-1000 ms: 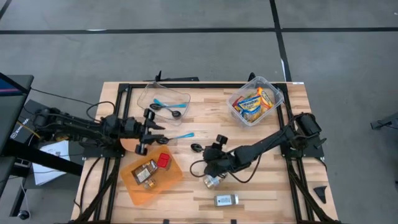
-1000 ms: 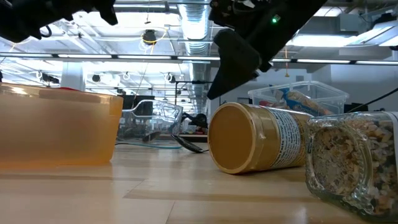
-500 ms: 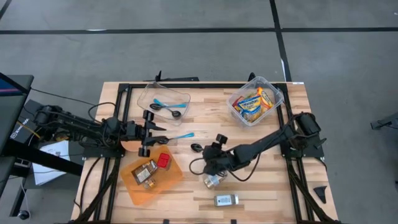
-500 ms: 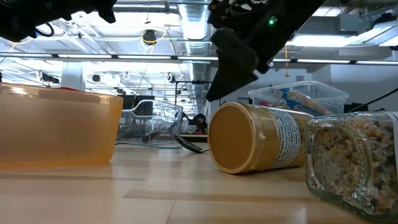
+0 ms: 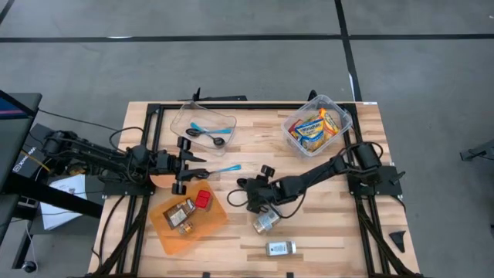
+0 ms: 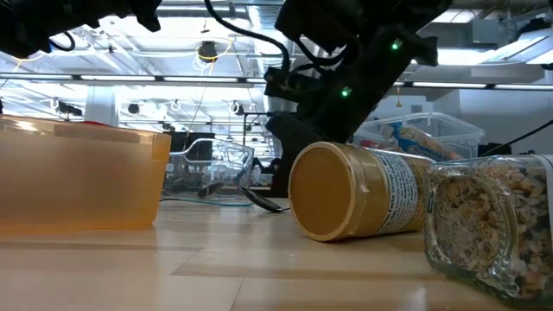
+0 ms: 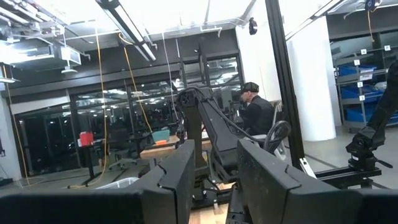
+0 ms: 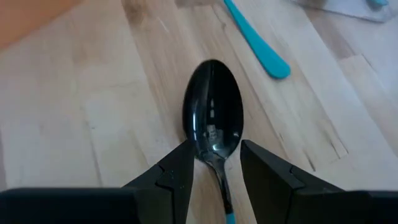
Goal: Pick & Place Food Item
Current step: Put the blue spoon into the left transparent bin
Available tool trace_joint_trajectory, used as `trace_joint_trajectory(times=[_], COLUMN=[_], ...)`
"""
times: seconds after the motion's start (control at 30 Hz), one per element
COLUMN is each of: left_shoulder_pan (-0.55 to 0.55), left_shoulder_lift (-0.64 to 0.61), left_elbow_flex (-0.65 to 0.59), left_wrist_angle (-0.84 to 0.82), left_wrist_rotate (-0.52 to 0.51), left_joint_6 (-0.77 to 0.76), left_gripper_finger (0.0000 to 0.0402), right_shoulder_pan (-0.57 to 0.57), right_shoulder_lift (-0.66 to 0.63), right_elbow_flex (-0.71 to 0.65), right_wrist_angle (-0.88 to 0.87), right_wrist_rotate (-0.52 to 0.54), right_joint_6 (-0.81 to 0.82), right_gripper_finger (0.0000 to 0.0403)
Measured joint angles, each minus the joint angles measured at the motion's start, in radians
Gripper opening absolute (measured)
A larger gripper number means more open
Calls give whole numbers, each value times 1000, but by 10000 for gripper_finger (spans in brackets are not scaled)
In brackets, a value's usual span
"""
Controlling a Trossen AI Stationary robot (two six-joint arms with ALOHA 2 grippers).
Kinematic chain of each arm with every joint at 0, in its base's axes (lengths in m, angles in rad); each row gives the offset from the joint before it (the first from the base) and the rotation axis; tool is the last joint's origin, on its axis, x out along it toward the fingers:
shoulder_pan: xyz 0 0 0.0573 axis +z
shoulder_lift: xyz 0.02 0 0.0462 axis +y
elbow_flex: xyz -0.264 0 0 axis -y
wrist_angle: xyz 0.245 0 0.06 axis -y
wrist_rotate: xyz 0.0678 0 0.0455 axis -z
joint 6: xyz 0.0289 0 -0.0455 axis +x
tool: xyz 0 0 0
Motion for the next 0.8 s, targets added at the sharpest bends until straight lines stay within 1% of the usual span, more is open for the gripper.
trace_joint_trajectory(times=[0.23,0.8], left_shoulder_pan=[0,0], left_shoulder_lift=[0,0], left_elbow_flex=[0,0], left_wrist_angle=[-2,-3], left_wrist_rotate=[0,0], left_joint_6=[0,0], left_gripper_finger=[112,112], right_shoulder_pan=[0,-1], right_shoulder_lift=[0,0], right_elbow_flex=[0,0], right_wrist_angle=[-1,-1], right_wrist_rotate=[-27,-27], right_joint_6=[1,2], right_gripper_finger=[127,127])
